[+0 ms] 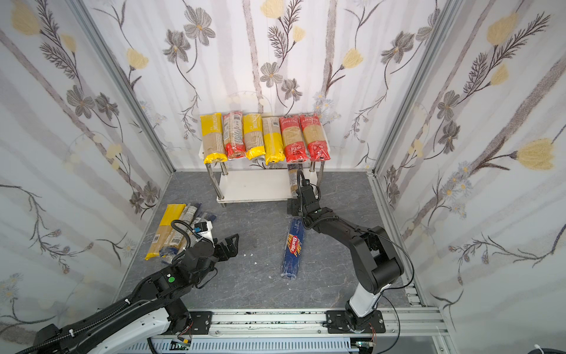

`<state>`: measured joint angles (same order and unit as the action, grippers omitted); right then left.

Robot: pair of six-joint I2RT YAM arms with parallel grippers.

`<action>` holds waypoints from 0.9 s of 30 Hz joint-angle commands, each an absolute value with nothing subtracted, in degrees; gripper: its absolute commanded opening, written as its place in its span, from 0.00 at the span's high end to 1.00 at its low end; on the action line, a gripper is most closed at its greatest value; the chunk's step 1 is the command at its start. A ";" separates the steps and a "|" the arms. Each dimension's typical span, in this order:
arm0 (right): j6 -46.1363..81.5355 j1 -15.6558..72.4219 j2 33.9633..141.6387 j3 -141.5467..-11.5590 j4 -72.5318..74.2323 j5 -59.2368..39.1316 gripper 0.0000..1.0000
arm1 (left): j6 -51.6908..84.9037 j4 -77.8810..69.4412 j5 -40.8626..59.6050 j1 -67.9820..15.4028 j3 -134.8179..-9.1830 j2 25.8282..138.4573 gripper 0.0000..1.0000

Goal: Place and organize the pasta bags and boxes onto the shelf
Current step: 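Stand the blue-and-gold bag on the lower shelf and open the right gripper, then lower the right gripper onto the blue Barilla box and close it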

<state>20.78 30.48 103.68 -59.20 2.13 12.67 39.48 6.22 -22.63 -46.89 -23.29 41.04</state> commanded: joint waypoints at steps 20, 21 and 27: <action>48.11 60.14 83.85 -31.82 -1.50 31.48 0.00 | 53.59 6.82 -23.56 -62.72 -13.72 37.18 0.00; 49.48 61.76 84.50 -31.39 -1.49 32.40 0.00 | 54.29 6.77 -24.12 -63.52 -13.01 36.82 0.00; 54.68 69.30 89.34 -30.49 -0.18 36.23 0.00 | 57.87 7.03 -24.87 -65.89 -8.43 32.76 0.00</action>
